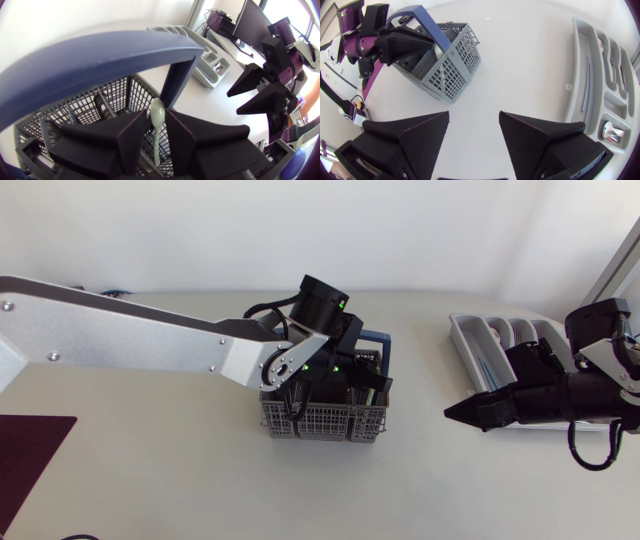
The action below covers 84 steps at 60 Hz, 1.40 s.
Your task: Sort the cutlery from the basket into the organizer compartments.
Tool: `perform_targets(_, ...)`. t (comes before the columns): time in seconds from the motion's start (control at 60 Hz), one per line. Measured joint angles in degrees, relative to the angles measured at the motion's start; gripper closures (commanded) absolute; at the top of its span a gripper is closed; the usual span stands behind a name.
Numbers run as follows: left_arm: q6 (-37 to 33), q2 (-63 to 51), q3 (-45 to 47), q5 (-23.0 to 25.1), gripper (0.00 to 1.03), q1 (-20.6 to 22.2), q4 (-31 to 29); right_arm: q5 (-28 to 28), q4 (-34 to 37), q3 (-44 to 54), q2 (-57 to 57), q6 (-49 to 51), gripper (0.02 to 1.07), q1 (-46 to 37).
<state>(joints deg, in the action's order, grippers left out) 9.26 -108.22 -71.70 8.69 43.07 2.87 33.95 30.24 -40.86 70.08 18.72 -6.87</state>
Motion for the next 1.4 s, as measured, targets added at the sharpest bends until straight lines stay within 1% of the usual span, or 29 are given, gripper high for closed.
perform_targets(0.267,0.0,-1.9,0.0,2.5,0.76,0.2,0.3,0.2,0.0,0.7,0.0,0.9,0.34,0.0)
perform_targets(0.533,-0.1,-2.2,-0.2,4.2,0.76,0.3,3.3,0.3,0.0,0.7,0.0,1.0,0.34,0.0)
perform_targets(0.783,-0.2,-4.2,-1.6,4.3,0.79,1.3,4.0,0.3,0.0,0.7,0.1,1.0,0.34,0.0)
perform_targets(1.4,-0.8,-4.0,-0.9,4.1,0.79,1.2,4.1,0.4,0.0,0.8,0.1,1.5,0.34,0.0)
